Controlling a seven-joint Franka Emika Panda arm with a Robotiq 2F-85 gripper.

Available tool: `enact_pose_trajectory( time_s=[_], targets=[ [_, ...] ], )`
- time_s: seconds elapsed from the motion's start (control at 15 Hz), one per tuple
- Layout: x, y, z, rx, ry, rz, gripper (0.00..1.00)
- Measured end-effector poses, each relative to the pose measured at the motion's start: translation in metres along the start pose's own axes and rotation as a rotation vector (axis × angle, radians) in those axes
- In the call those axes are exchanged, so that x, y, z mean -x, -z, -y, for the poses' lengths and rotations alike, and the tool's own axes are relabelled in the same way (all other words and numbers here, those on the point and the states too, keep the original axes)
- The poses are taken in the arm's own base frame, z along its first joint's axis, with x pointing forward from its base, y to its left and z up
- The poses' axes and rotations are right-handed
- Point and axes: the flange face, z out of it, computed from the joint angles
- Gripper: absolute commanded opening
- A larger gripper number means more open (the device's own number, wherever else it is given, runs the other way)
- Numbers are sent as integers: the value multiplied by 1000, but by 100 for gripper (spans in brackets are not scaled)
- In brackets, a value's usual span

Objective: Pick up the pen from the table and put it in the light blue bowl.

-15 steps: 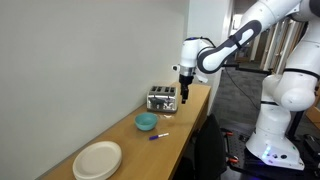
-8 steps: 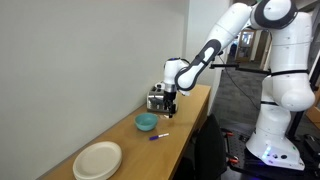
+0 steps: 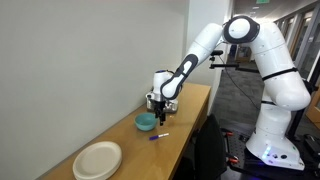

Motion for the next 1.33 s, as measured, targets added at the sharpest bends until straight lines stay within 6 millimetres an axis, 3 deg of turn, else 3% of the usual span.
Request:
enact_pose_trajectory(
  time_s=[0.33,0.8,1.33],
  targets=[
    [2,-32,1,-26,20,33,100],
    [-6,-55,21,-50,40,61,100],
    [-16,-42,32,7,27,50,100]
  ],
)
